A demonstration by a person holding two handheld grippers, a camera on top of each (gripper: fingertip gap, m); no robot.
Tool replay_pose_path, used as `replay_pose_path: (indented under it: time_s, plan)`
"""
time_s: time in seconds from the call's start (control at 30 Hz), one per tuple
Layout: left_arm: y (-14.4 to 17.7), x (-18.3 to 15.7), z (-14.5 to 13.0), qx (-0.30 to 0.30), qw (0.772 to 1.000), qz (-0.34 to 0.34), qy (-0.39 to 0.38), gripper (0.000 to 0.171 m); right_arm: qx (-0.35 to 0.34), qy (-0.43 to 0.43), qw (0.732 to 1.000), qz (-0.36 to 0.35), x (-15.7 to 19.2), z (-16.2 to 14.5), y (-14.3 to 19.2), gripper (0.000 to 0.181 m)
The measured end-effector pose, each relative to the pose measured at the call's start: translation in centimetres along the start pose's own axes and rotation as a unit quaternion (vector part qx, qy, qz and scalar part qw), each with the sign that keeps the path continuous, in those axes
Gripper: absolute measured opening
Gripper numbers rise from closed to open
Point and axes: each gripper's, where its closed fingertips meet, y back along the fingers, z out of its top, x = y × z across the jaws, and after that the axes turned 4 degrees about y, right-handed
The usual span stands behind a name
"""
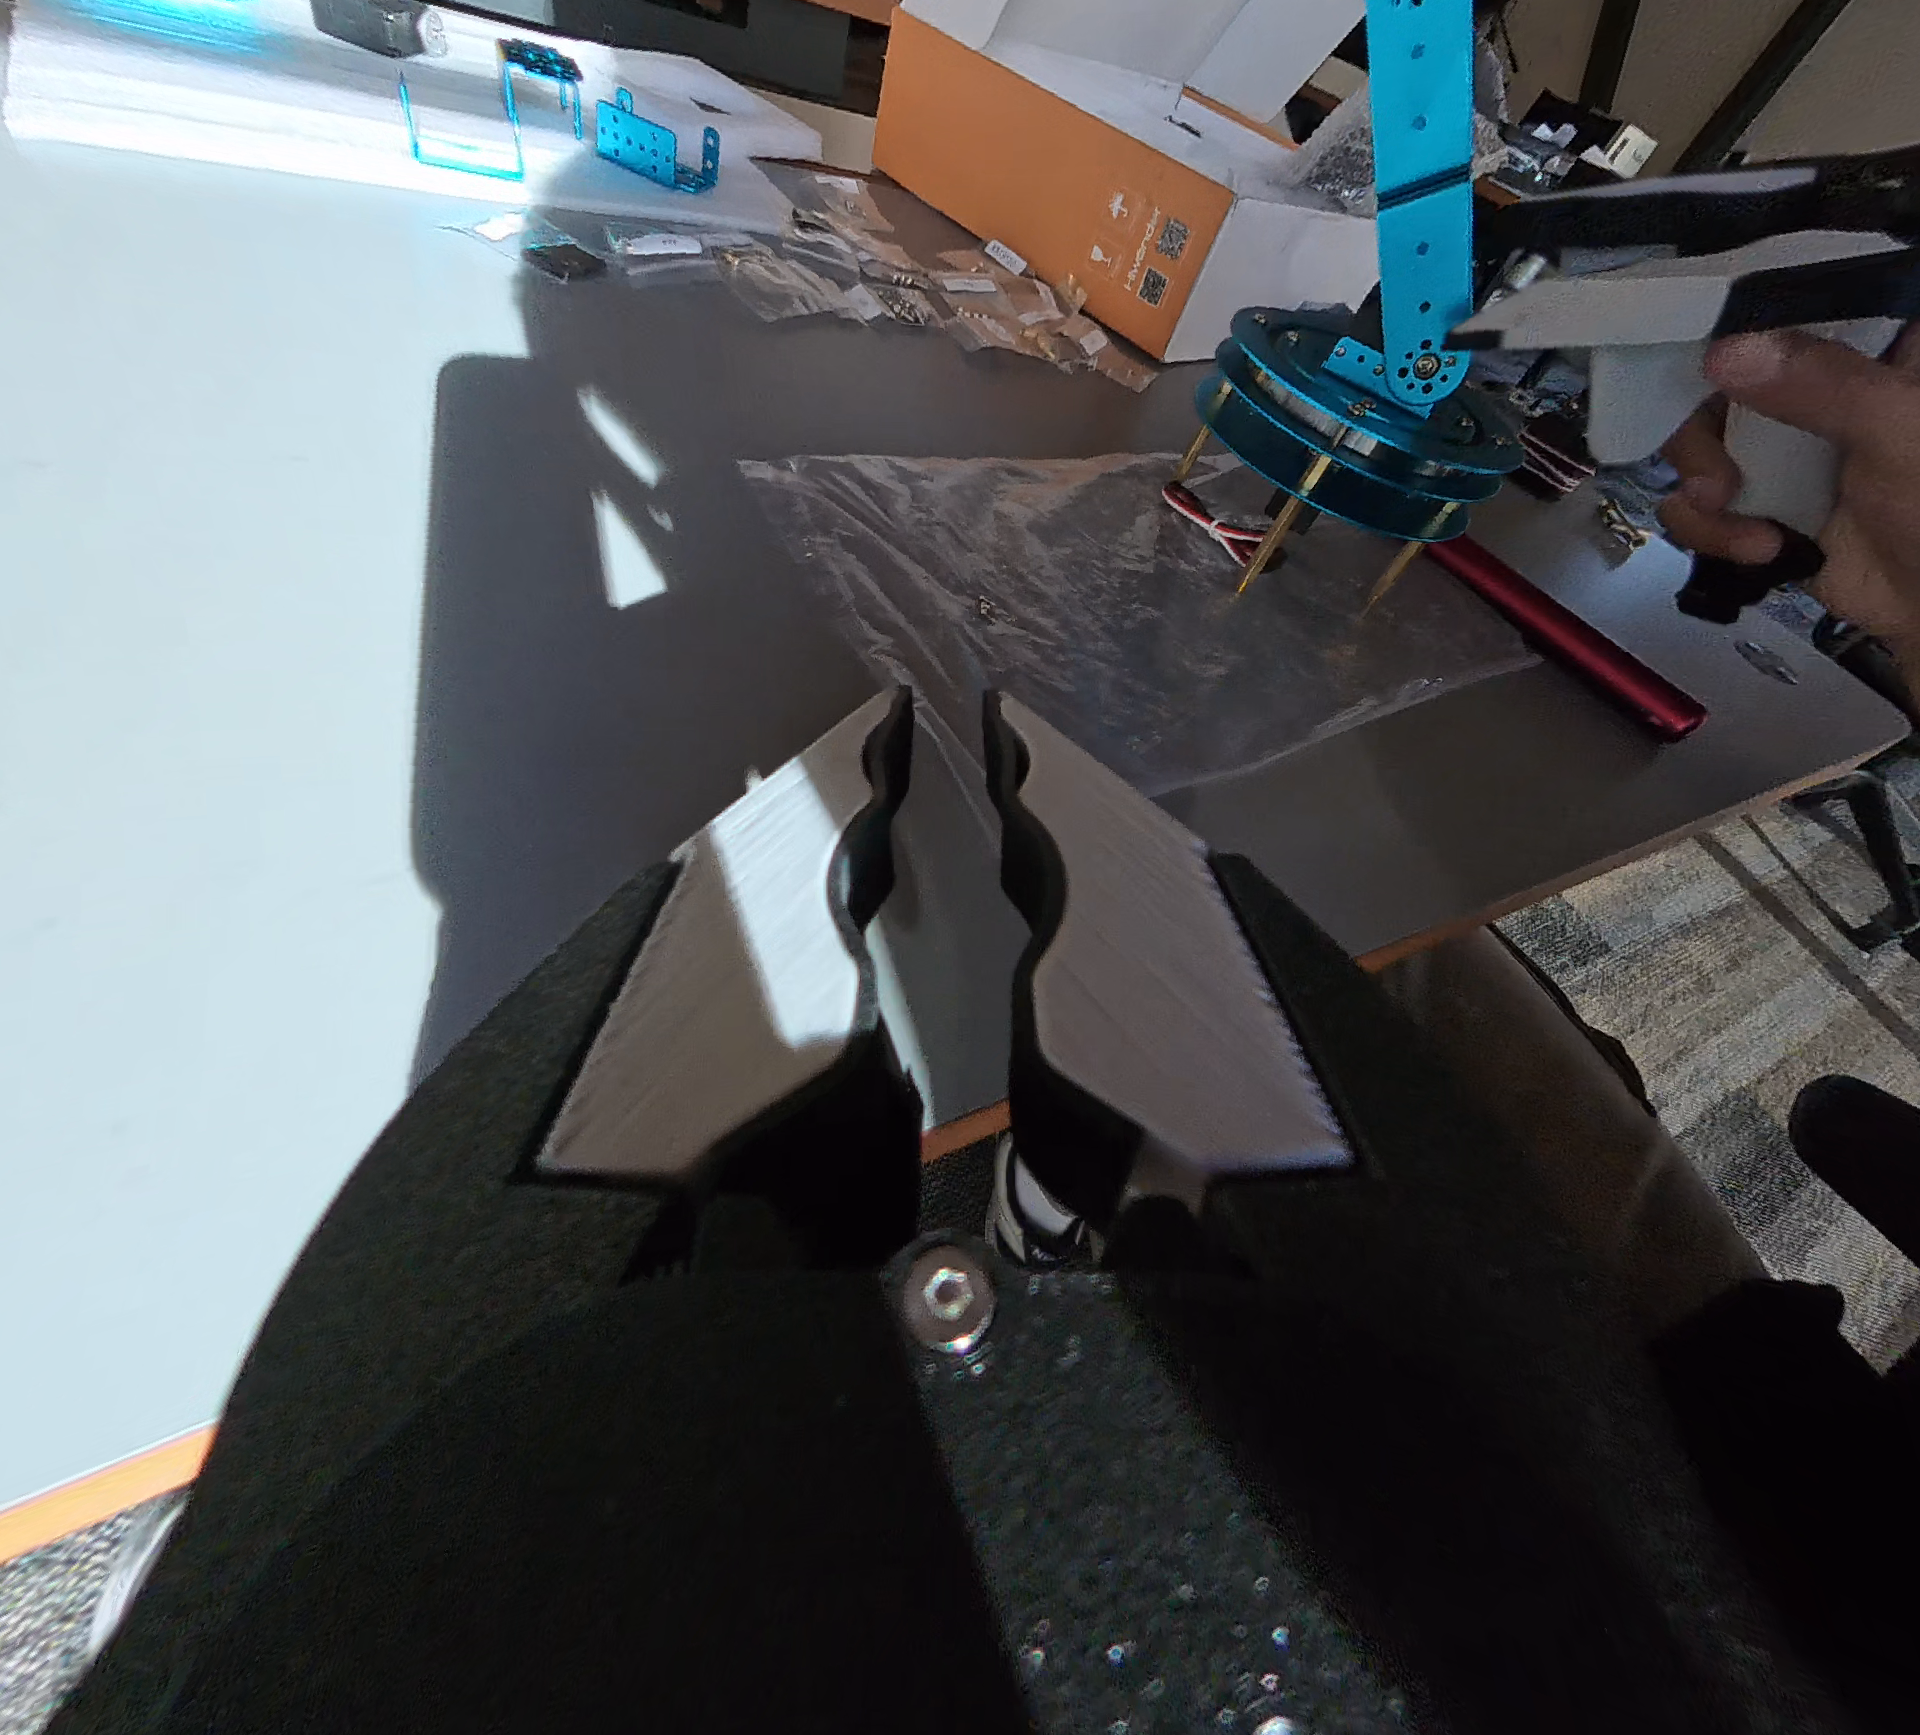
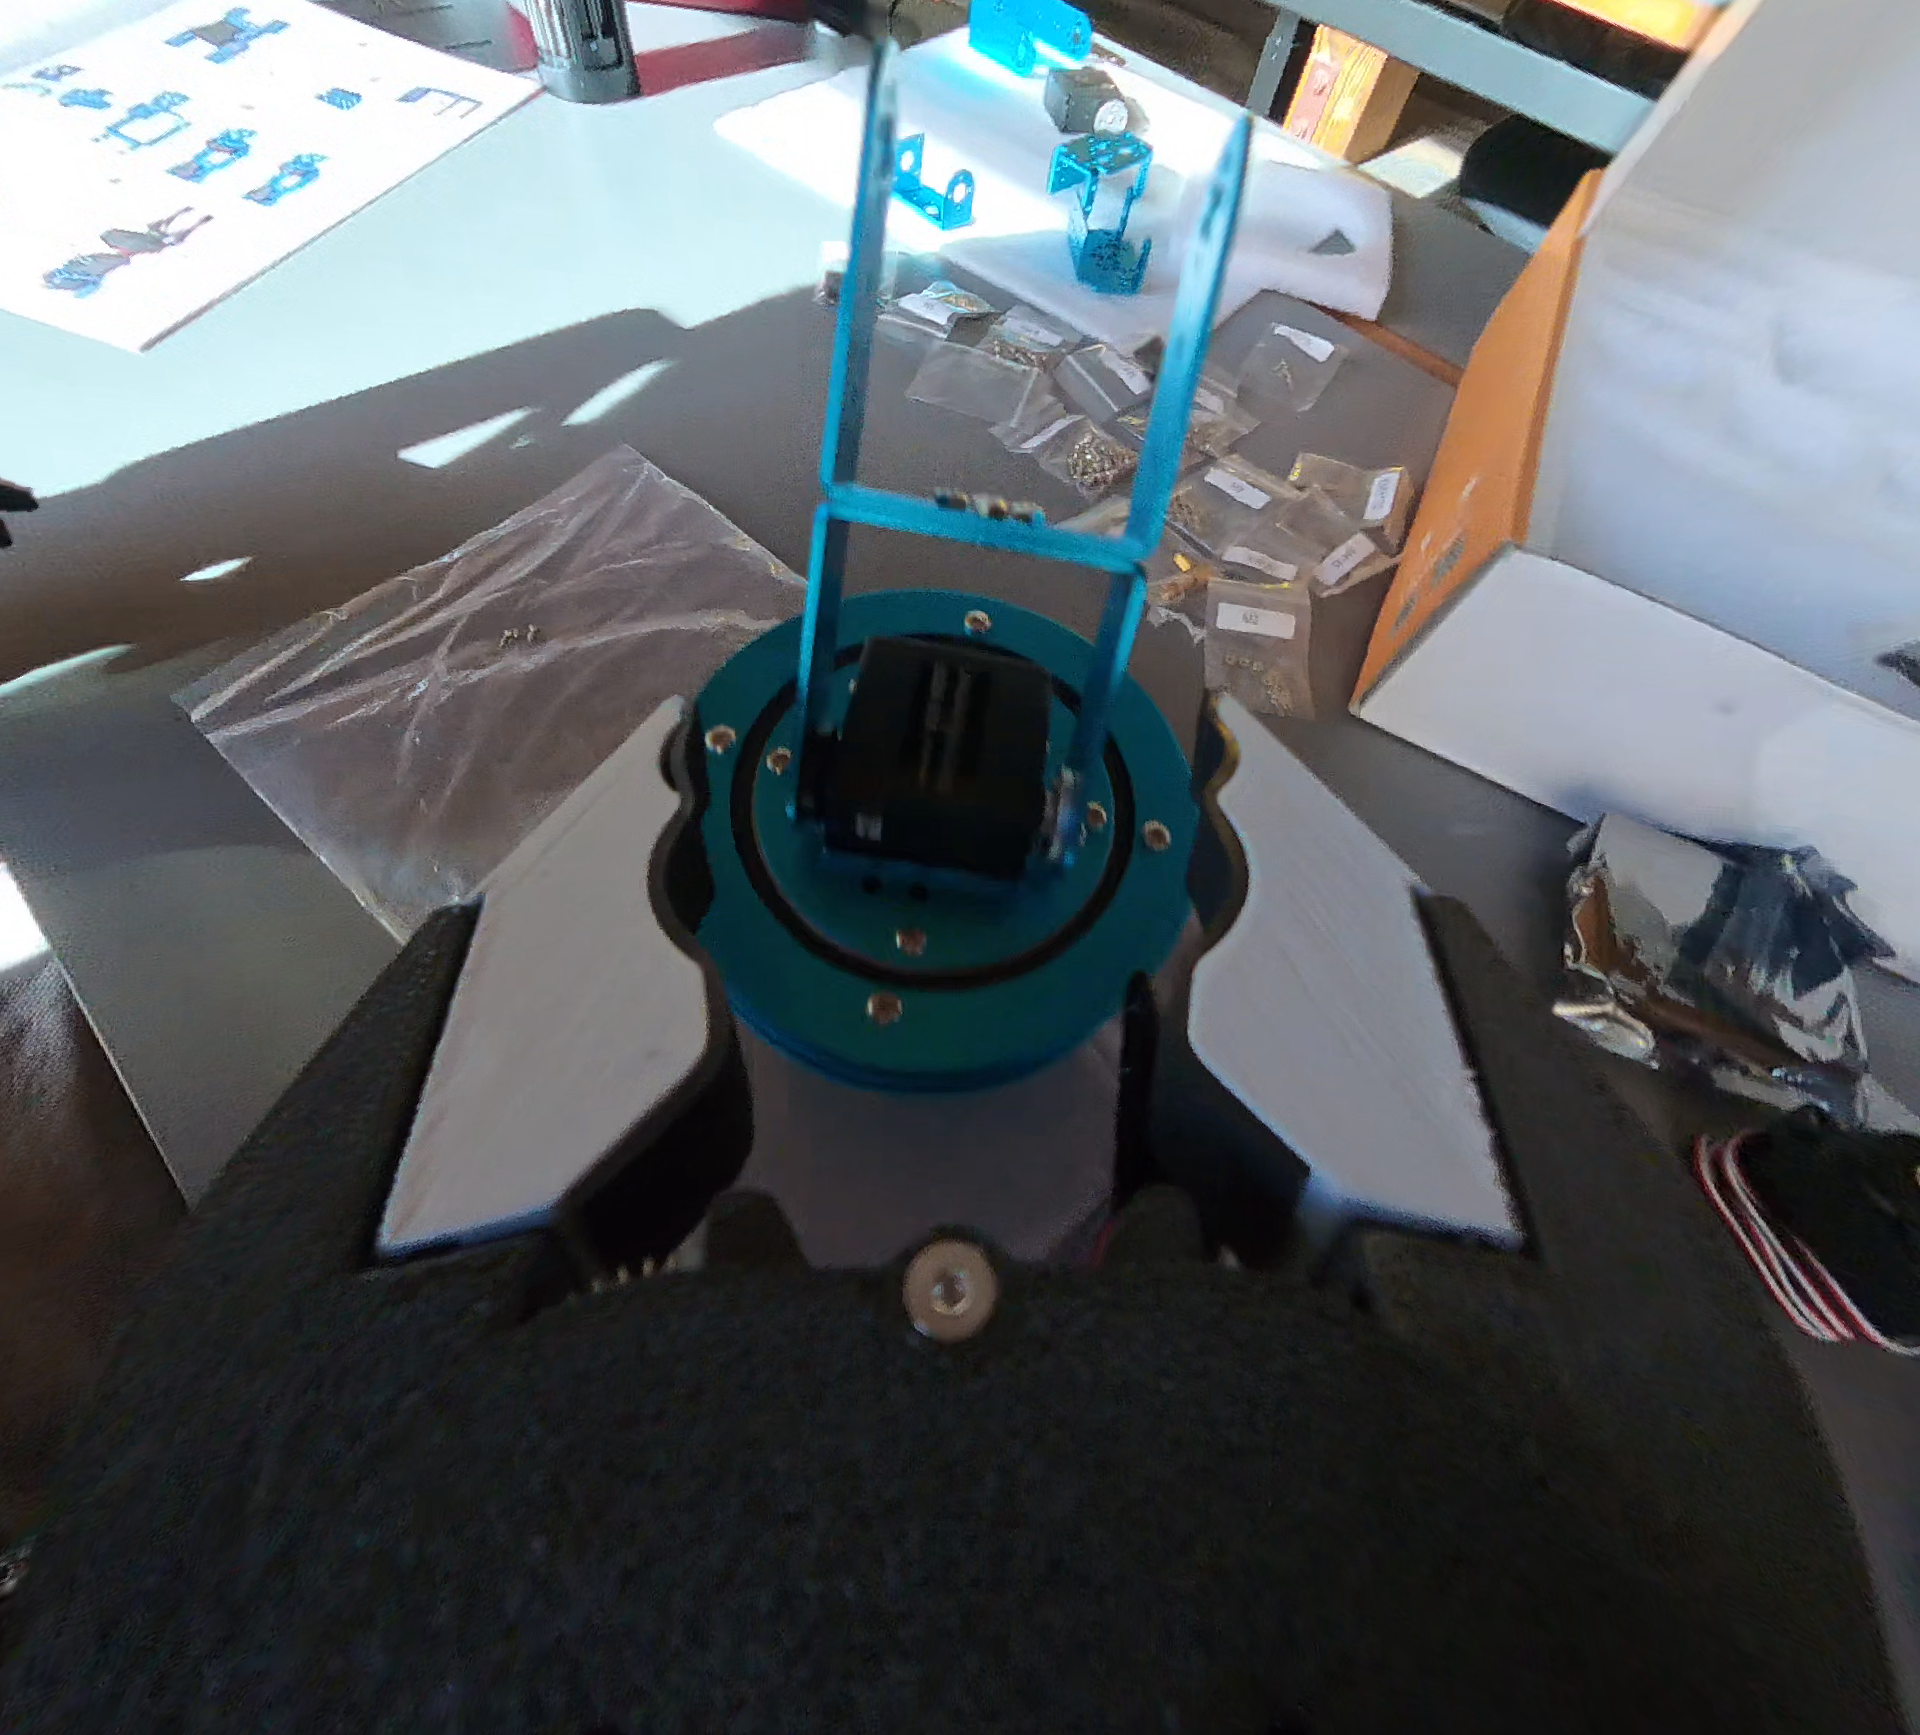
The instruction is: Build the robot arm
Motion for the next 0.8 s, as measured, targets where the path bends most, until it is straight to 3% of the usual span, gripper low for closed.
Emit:
replay_pose_path:
  time_s: [0.07, 0.2, 0.3, 0.7, 0.8]
  plan:
    - [0.2, 0.4, 0.1, -0.004, 1.000, 0.000, 0.003, 0.013, 0.027, 0.011, 0.999, -0.017, -0.5, 0.2, -1.0, 0.092]
    - [0.3, 0.5, -0.1, -0.006, 1.000, -0.015, 0.017, 0.014, 0.049, 0.019, 0.999, -0.015, -0.5, 0.2, -1.4, 0.068]
    - [0.1, 1.0, -0.7, 0.003, 1.000, -0.005, 0.012, 0.015, 0.047, 0.010, 0.999, -0.009, -0.3, 0.2, -1.4, 0.067]
    - [0.0, -0.7, -1.1, 0.015, 1.000, -0.011, -0.012, 0.015, 0.033, -0.009, 0.999, -0.002, -0.4, 0.2, -1.3, 0.066]
    - [0.0, -1.8, -1.0, 0.015, 0.999, -0.023, -0.026, 0.016, 0.012, -0.003, 1.000, -0.021, -1.3, 0.4, 0.8, 0.082]
